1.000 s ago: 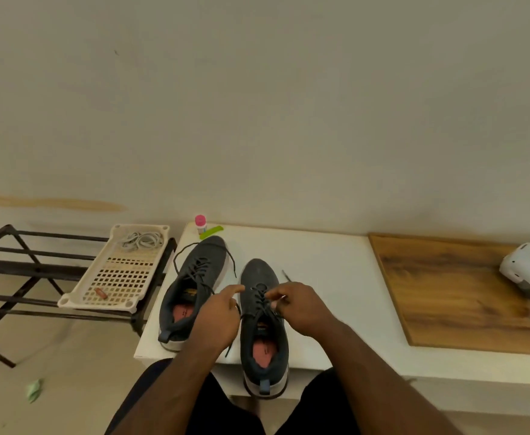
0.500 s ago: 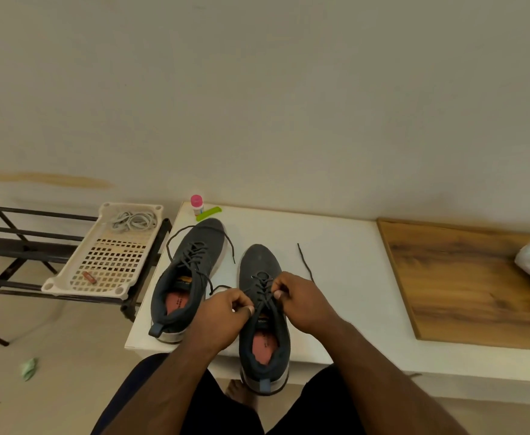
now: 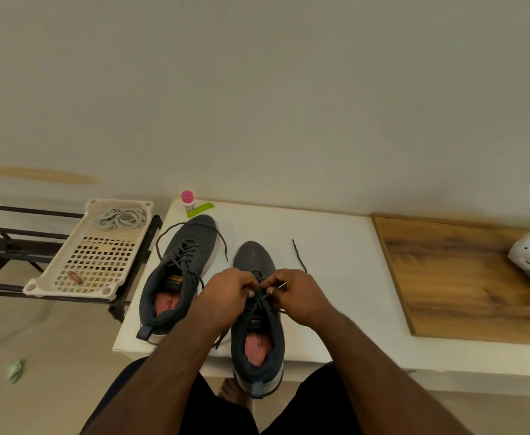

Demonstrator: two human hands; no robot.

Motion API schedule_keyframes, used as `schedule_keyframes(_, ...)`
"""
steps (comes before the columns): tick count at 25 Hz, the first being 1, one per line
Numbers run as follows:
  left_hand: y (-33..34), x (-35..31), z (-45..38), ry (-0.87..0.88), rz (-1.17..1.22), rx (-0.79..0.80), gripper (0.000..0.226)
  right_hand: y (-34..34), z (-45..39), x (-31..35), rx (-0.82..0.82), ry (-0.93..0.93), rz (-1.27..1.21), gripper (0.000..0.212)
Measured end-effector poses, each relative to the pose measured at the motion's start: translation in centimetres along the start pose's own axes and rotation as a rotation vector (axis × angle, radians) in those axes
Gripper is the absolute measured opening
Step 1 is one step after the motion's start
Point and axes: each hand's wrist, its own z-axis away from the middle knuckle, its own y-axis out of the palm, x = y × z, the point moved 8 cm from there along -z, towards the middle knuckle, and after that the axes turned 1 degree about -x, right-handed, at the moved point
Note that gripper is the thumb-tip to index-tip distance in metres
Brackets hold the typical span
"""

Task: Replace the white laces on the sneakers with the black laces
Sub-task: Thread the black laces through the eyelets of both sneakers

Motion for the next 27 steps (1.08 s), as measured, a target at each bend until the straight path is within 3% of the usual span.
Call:
schedule_keyframes(4, 0.5, 0.1, -0.2, 0.003, -0.018, -0.036, 0.018, 0.1, -0.3, -0.2, 0.005, -0.008, -0.019, 0.014)
schedule_keyframes(10, 0.2, 2.0, 0.3, -0.050, 0.219, -0.071, 0.015, 0.0, -0.1, -0.5, -0.039, 0.068, -0.154, 0.017)
schedule_keyframes(15, 0.3, 2.2, 0.3, -0.046, 0.221, -0.073, 0.018, 0.6, -1.5, 2.0, 0.035, -0.074, 0.225, 0.023)
schedule_keyframes(17, 0.4, 2.1, 0.3, -0.051, 0.215, -0.069, 0.017, 0.7, -1.6, 1.8, 0.004, -0.046, 0.266, 0.020)
schedule_keyframes(24, 0.3, 2.4, 0.2, -0.078, 0.224, -0.120, 0.013, 0.5, -1.3, 0.4, -0.022, -0.005, 0.079, 0.015)
schedule_keyframes(27, 0.1, 2.3, -1.1, -0.049, 0.161, -0.185, 0.023, 0.3, -1.0, -0.3, -0.059, 0.063, -0.037, 0.015)
